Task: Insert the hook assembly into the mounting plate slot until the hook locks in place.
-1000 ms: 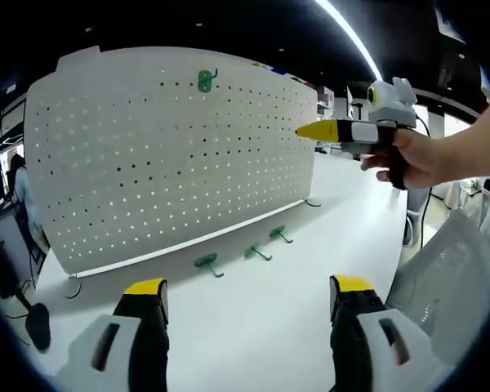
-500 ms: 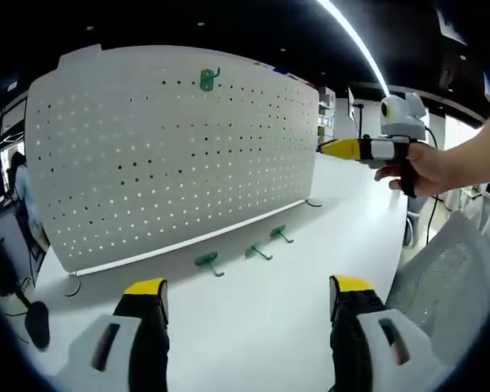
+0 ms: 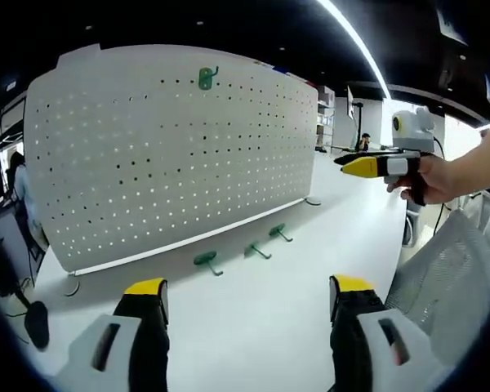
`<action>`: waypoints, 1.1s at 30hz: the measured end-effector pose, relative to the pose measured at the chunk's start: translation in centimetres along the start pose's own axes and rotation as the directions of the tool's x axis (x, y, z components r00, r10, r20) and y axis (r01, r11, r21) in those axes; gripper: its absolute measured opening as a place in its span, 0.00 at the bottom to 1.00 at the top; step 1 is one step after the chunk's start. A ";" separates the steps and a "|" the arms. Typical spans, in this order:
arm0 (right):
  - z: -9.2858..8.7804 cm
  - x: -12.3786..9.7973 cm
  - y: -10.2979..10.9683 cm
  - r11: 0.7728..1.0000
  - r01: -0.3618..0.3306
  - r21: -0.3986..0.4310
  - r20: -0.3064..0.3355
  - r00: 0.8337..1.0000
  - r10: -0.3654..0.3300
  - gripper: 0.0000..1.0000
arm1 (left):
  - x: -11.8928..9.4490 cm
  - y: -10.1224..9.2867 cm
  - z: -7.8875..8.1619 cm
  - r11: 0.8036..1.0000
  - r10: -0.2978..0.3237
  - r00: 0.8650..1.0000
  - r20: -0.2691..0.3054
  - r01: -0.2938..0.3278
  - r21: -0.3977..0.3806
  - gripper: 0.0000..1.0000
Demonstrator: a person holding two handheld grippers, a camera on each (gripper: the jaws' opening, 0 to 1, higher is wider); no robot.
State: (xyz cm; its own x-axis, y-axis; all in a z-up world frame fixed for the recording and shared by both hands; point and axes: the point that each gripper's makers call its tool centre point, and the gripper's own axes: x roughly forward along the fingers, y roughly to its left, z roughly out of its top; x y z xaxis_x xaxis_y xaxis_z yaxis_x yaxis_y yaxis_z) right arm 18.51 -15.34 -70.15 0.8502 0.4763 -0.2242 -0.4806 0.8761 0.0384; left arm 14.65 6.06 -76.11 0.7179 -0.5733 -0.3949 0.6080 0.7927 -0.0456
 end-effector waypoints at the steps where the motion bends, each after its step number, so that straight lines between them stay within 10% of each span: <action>1: -0.2 -0.2 -0.1 1.000 0.001 0.002 -0.004 1.000 -0.001 0.65 | 0.0 0.0 0.0 1.000 0.002 1.000 0.001 -0.002 0.000 0.83; 33: -5.1 -3.3 -0.2 0.999 -0.025 0.024 -0.153 0.988 0.028 0.68 | -0.1 0.1 -0.1 1.000 -0.004 1.000 -0.010 0.004 -0.010 0.82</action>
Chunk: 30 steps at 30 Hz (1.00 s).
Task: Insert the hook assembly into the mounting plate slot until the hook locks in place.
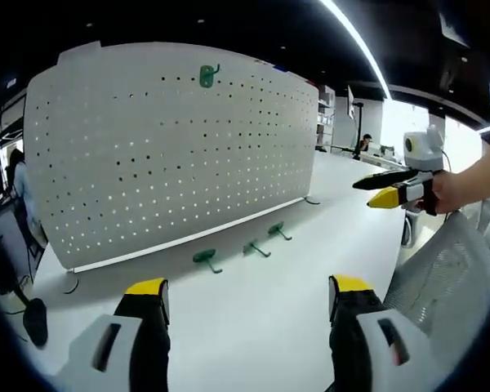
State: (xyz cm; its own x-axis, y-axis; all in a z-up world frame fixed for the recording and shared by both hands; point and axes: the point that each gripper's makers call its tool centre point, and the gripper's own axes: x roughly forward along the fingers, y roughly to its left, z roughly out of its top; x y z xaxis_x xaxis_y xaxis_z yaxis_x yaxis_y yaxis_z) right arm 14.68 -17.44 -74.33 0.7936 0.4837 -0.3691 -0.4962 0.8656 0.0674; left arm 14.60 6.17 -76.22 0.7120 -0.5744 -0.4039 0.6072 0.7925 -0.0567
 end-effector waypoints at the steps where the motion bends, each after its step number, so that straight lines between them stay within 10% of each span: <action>1: 0.0 -0.1 0.0 1.000 -0.001 0.001 -0.001 1.000 0.001 0.68 | 0.0 0.1 0.0 1.000 0.002 1.000 -0.001 -0.002 -0.001 0.82; 30: -1.6 -0.3 0.7 0.999 -0.039 0.035 -0.034 0.999 0.040 0.68 | 0.1 -0.3 -0.1 0.999 -0.044 0.998 -0.038 0.044 0.004 0.81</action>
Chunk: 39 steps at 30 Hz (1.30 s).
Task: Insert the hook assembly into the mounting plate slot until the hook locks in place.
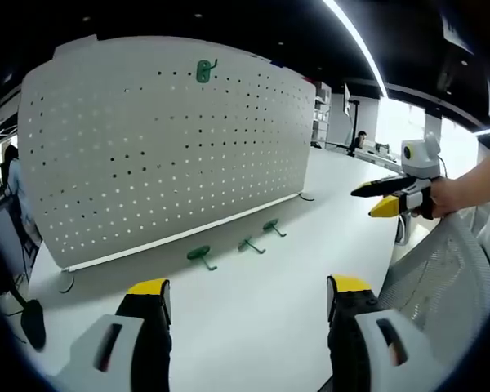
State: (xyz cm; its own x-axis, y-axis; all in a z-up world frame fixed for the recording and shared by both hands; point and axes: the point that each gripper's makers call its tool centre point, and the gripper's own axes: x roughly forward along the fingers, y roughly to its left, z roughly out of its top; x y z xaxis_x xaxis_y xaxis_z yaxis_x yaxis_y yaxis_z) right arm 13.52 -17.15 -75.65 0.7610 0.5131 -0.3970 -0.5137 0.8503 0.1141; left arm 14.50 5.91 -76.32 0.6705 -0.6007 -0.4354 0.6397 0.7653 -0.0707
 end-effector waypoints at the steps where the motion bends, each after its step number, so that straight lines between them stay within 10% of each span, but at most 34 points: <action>1: 0.0 0.0 0.0 1.000 -0.001 0.000 0.000 1.000 0.001 0.68 | 0.0 0.0 0.0 1.000 -0.002 1.000 -0.003 0.002 0.008 0.81; 39: -0.4 0.3 0.8 0.999 -0.033 0.012 -0.017 0.999 0.034 0.67 | 2.6 4.9 1.4 0.953 -0.119 0.969 -0.218 0.173 0.250 0.79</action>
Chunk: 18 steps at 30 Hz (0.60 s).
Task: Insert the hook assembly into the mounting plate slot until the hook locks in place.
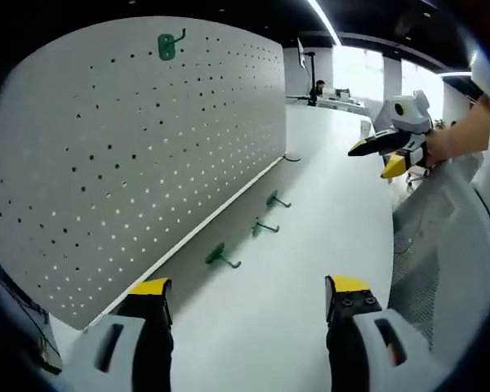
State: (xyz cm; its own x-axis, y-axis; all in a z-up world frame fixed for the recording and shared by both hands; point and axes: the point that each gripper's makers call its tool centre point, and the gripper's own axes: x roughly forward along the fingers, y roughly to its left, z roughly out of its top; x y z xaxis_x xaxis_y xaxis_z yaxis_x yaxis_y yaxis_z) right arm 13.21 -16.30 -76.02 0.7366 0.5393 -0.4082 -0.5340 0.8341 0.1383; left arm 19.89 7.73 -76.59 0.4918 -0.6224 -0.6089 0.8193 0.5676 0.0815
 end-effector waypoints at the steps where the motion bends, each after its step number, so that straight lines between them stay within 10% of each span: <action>1: 0.0 0.0 0.1 1.000 -0.002 -0.002 -0.001 1.000 0.002 0.67 | 0.1 0.2 0.0 1.000 -0.004 1.000 -0.004 0.004 0.004 0.78; 18: -0.3 0.2 0.7 1.000 -0.021 -0.021 -0.015 1.000 0.021 0.67 | 0.6 1.6 0.1 0.994 -0.042 0.997 -0.063 0.048 0.096 0.76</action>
State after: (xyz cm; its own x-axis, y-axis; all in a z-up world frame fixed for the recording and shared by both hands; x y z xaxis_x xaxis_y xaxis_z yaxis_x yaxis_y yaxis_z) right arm 12.81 -15.66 -76.29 0.7189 0.5547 -0.4190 -0.5583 0.8198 0.1275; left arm 21.58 8.19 -76.73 0.4373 -0.6102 -0.6606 0.8665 0.4825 0.1279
